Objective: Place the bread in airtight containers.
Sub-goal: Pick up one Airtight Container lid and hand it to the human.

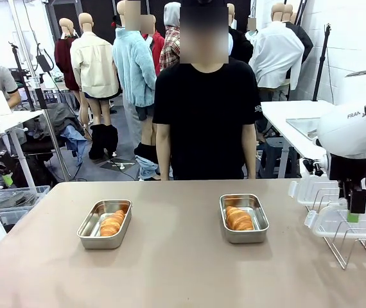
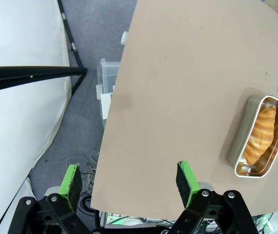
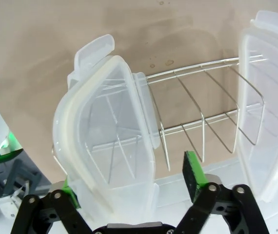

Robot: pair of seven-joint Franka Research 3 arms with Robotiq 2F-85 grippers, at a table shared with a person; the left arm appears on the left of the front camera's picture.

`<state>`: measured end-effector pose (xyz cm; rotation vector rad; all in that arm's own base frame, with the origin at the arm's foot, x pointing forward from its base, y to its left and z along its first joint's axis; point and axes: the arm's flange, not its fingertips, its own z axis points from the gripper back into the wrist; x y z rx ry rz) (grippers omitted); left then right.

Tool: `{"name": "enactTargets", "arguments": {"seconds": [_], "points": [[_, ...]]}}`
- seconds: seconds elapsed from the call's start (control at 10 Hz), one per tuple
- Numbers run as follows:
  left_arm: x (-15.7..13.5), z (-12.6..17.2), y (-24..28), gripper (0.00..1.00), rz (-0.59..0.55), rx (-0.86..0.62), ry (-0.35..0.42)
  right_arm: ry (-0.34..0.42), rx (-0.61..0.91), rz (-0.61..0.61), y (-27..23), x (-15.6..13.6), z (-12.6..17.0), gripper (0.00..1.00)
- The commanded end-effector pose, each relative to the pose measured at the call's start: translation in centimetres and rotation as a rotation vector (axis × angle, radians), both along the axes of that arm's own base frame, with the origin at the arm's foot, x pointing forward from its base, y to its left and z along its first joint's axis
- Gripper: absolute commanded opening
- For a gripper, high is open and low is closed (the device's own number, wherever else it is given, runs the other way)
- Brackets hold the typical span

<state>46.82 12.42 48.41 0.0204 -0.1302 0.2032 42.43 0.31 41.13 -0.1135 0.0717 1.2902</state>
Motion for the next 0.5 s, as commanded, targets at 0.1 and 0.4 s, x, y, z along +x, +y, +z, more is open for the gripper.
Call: {"name": "enactTargets", "arguments": {"seconds": [0.1, 0.4], "points": [[-0.05, 0.04, 0.09, 1.0, 0.003, 0.0, -0.002, -0.023, -0.028, -0.005, 0.01, 0.75, 0.1, 0.52], [-0.05, 0.04, 0.09, 1.0, 0.003, 0.0, -0.002, -0.022, -0.023, -0.002, 0.0, 1.07, 0.11, 0.0]]}}
